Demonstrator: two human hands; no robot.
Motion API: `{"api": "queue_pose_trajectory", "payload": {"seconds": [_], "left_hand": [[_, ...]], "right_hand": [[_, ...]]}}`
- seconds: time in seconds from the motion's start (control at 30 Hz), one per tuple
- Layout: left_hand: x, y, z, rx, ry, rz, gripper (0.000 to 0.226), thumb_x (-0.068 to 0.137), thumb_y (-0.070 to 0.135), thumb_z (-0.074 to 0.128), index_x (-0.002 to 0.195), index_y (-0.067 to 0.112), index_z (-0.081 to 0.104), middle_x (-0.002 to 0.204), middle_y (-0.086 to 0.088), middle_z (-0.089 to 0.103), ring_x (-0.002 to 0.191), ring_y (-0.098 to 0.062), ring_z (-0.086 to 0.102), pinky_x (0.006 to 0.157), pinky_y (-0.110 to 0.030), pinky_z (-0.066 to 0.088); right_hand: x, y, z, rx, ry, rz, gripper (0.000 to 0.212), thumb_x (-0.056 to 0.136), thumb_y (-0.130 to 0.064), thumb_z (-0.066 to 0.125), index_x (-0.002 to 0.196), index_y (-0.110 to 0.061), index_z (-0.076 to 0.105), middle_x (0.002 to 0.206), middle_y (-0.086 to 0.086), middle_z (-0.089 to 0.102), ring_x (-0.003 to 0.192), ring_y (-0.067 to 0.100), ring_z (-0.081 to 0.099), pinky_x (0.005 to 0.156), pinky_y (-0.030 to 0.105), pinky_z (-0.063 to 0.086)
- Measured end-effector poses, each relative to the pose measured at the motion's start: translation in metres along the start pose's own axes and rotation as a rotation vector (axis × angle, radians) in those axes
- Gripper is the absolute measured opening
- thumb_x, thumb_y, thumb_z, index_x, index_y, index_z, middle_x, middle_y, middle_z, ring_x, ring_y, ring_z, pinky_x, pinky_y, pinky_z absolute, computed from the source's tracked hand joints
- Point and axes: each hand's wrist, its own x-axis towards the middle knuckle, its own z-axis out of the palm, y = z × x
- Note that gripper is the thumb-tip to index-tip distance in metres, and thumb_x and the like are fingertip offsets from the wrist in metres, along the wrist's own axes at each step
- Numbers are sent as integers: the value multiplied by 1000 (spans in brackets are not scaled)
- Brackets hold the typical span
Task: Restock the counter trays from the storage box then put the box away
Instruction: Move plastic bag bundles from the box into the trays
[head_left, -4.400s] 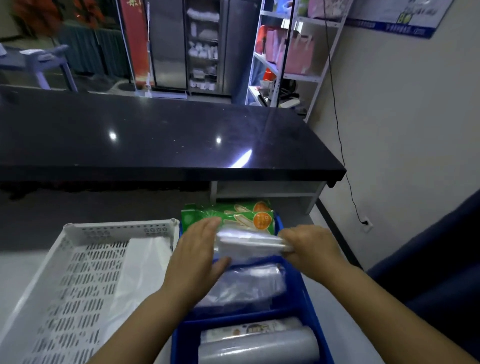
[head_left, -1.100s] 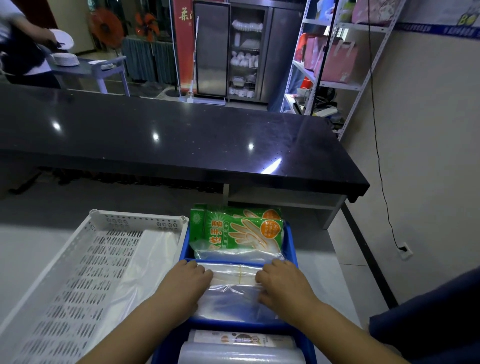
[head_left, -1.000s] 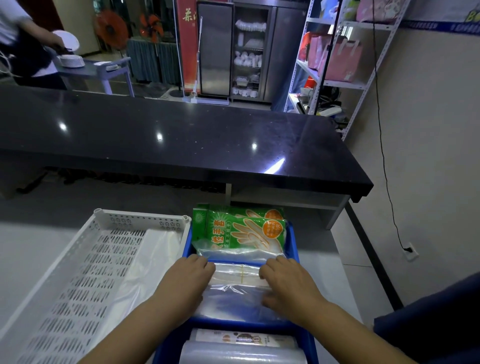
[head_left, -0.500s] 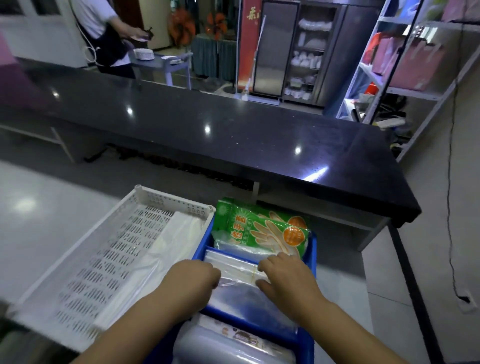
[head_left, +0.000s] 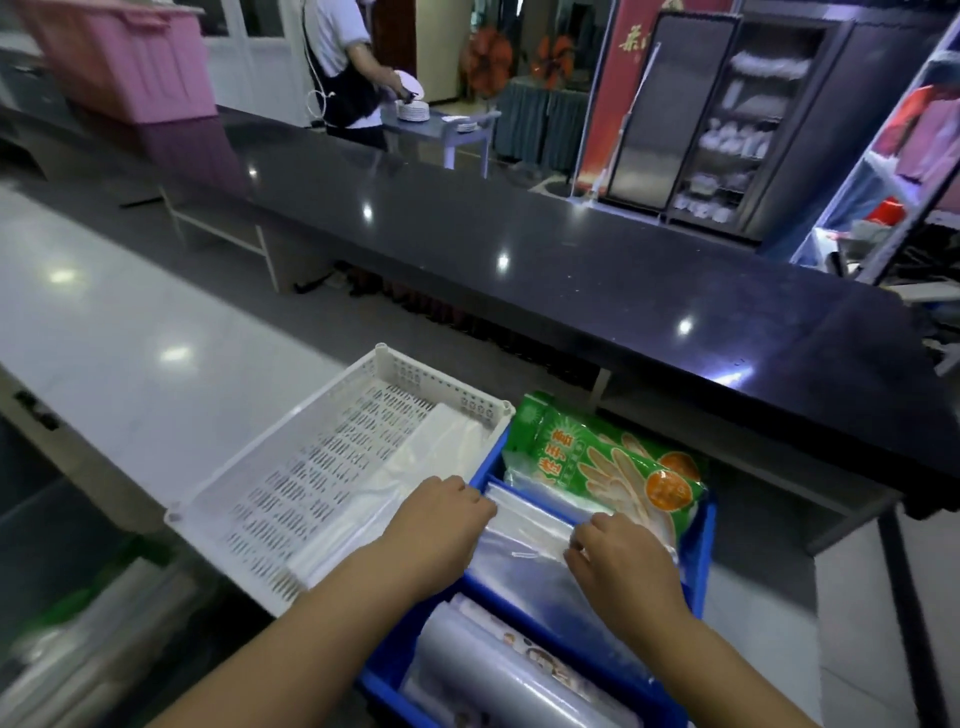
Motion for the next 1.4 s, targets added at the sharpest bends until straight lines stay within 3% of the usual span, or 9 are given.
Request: {"api": "queue_pose_trajectory", "payload": {"seconds": [0.1, 0.27, 0.43, 0.5, 0.57, 0.8, 0.93, 1.2, 1.4], "left_hand": [[8, 3, 8, 63, -31, 96, 29, 74, 1, 51, 102, 11, 52, 106, -7, 61, 105, -28, 45, 84, -36, 34], [20, 6, 16, 133, -47, 148, 24, 75, 1, 52, 97, 11, 58, 102, -8, 65, 107, -27, 46, 90, -35, 33], [24, 10, 9, 144, 9, 267, 21, 40, 20, 82, 53, 21, 65, 53, 6, 63, 65, -16, 59, 62, -23, 45], [27, 12, 8, 164, 82, 262, 32, 21, 21, 85, 40, 21, 59, 42, 6, 55, 52, -15, 57, 52, -20, 44], [29, 15, 13, 148, 115, 228, 35, 20, 18, 85, 43, 21, 59, 44, 5, 55, 50, -17, 57, 50, -21, 44], [32, 13, 22, 8, 121, 262, 43, 32, 14, 80, 71, 25, 67, 70, 9, 68, 65, -13, 65, 66, -19, 52], [28, 10, 19, 49, 67, 265, 33, 30, 14, 77, 57, 23, 60, 55, 10, 60, 54, -14, 59, 70, -21, 39], [18, -4, -7, -18, 91, 135, 38, 39, 28, 83, 75, 24, 70, 70, 9, 68, 68, -14, 66, 69, -21, 54], [-44, -55, -19, -11, 188, -184, 25, 54, 25, 84, 74, 20, 70, 67, 3, 68, 62, -21, 65, 62, -28, 54]], "right_hand": [[-17, -3, -6, -119, -34, 33, 20, 56, -24, 83, 49, -18, 65, 52, 1, 61, 49, 21, 59, 43, 26, 43], [-39, -5, -5, -174, -61, 100, 22, 39, -26, 81, 45, -21, 61, 47, -2, 59, 48, 18, 58, 46, 25, 46], [-46, 0, 3, -234, -97, 180, 23, 32, -24, 82, 44, -21, 62, 44, -3, 60, 45, 13, 59, 48, 21, 48], [-46, 4, 4, -213, -122, 227, 13, 50, -24, 78, 58, -19, 68, 58, -1, 67, 59, 17, 64, 59, 23, 49], [-46, 7, 5, -162, -154, 270, 10, 71, -19, 63, 79, -18, 70, 82, 2, 71, 81, 24, 63, 74, 30, 47], [-40, 16, 12, -45, -118, 202, 40, 79, -20, 57, 117, -20, 50, 122, -1, 50, 112, 23, 44, 97, 34, 35], [-36, 23, 19, -31, -168, 141, 37, 80, -22, 56, 117, -19, 50, 123, 1, 51, 112, 23, 42, 95, 33, 35], [8, 11, -1, -17, -148, -77, 49, 78, -52, 54, 116, -22, 52, 116, 0, 56, 106, 24, 49, 89, 36, 37], [63, -78, -5, 81, -18, -385, 29, 87, -36, 46, 100, -15, 61, 97, 6, 64, 91, 30, 58, 72, 39, 42]]}}
